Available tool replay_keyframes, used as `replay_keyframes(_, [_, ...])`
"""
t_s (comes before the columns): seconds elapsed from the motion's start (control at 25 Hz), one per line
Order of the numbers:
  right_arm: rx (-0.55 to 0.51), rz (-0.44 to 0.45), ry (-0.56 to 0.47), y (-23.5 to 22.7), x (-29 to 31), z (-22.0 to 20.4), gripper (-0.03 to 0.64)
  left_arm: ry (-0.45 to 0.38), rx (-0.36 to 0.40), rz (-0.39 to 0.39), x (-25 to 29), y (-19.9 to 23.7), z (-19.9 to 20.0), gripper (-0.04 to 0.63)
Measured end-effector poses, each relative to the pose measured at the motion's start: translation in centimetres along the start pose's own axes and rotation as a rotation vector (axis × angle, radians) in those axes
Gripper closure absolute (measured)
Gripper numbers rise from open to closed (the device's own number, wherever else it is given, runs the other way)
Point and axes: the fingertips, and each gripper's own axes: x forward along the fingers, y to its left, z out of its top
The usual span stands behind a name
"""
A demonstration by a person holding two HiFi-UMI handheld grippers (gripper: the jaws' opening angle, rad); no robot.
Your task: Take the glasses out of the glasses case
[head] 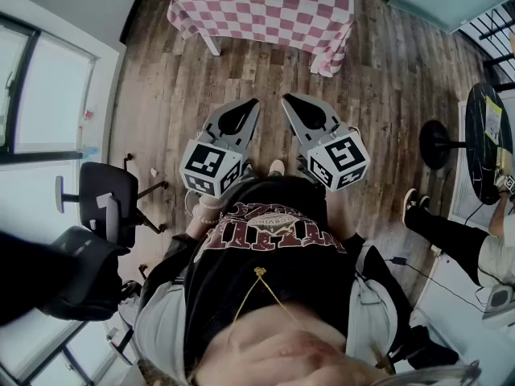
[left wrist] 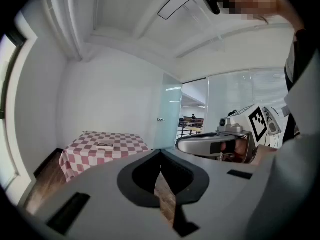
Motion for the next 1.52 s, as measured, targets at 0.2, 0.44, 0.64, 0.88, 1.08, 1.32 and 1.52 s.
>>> replay_keyframes(0.2, [-0.002,0.012,-0.011,-0.6,0.0,0.1,0.594,0.001,0.002,0.003,0.7,-0.1,0.1,0.588])
replay_keyframes(0.44, [0.03,0.019,-0.03,-2.3,-0.9,0.0,0.594,0.0,-0.012,0.017,1.8,-0.3,0.0,0.588])
replay_keyframes(0.64, [0.014,0.027,-0.015,-3.6,-1.5,-0.5,0.594,0.009,-0.027,0.022,2.7,-0.8,-0.5,0.588])
replay_keyframes(0.88, [-0.009,0.039,-0.001,-4.2,-1.7,-0.6,0.594,0.022,-0.049,0.084,2.6,-0.1,-1.5,0.588])
replay_keyframes(1.08, [0.001,0.045,-0.01,-5.0,-0.3,-0.1,0.594,-0.022,-0.058,0.123,3.5,1.7,-0.2,0.588])
replay_keyframes(1.32, [0.005,0.029,-0.031,-6.6,2.0,0.8,0.594,-0.031,-0.052,0.065,5.8,3.9,0.8,0.588])
replay_keyframes(1.52, [0.017,-0.002,-0.03,-8.5,4.6,1.6,0.594,-0.026,-0.054,0.015,8.1,6.5,1.8,0.588])
